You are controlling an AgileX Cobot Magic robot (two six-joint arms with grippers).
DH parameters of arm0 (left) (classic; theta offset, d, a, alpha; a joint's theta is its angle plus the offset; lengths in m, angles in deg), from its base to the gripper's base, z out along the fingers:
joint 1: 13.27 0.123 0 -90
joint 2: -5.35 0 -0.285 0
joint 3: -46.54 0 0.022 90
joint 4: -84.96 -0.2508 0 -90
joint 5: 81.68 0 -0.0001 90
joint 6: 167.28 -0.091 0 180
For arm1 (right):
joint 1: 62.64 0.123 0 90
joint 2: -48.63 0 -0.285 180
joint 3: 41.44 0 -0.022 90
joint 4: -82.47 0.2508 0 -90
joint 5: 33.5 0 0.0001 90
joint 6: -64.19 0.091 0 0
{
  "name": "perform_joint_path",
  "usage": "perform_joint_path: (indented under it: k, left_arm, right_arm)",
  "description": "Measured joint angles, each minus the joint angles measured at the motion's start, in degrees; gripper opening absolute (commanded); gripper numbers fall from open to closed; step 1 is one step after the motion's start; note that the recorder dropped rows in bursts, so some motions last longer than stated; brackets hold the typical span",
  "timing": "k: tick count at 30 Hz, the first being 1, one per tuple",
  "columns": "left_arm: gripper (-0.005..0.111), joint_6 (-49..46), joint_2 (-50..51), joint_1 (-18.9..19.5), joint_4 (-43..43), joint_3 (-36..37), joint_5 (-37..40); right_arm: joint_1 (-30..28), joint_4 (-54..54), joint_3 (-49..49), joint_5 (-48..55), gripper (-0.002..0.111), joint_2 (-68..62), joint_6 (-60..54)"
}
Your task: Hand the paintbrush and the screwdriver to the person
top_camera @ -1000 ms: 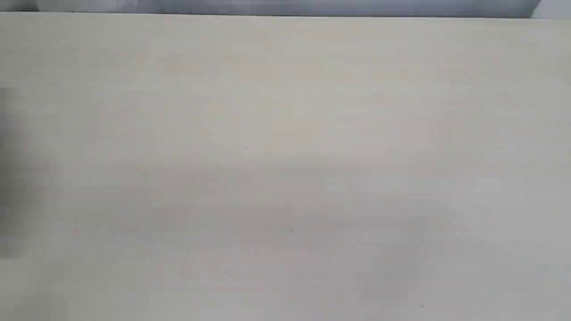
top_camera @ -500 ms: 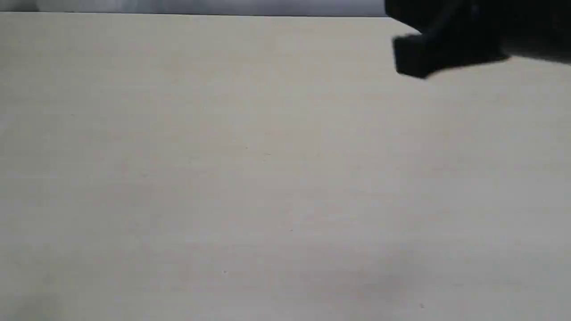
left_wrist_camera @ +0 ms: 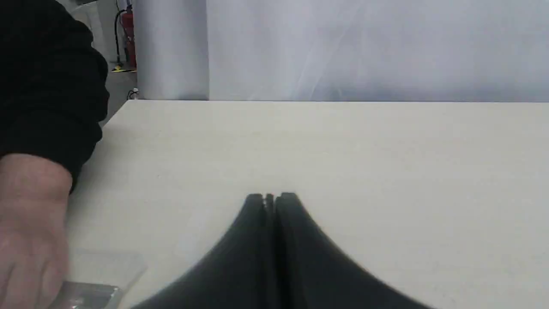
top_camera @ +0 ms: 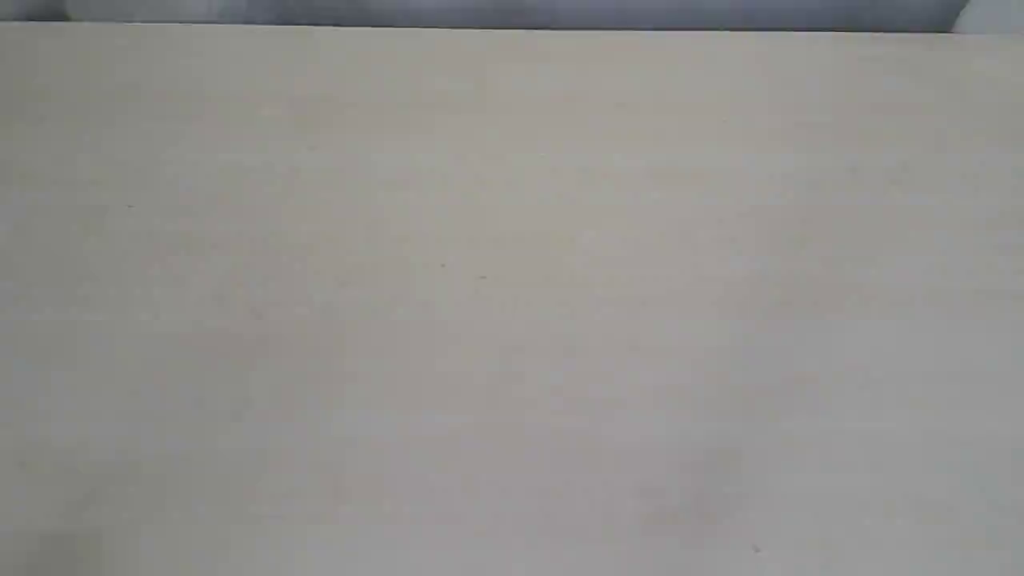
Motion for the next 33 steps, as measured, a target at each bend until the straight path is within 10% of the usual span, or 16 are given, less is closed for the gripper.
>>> perform_joint_path:
  k: [14, 33]
  left_arm:
    - [0.000, 0.0, 0.0, 0.0, 0.0, 0.0, 0.0]
    - [0.000, 0.0, 0.0, 0.0, 0.0, 0.0, 0.0]
  right_arm:
    - [-28.7, 2.0, 25.7, -10.9, 0.004, 19.9, 3.7]
    - [-29.9, 3.4, 36.6, -13.5, 0.004, 26.6, 2.3]
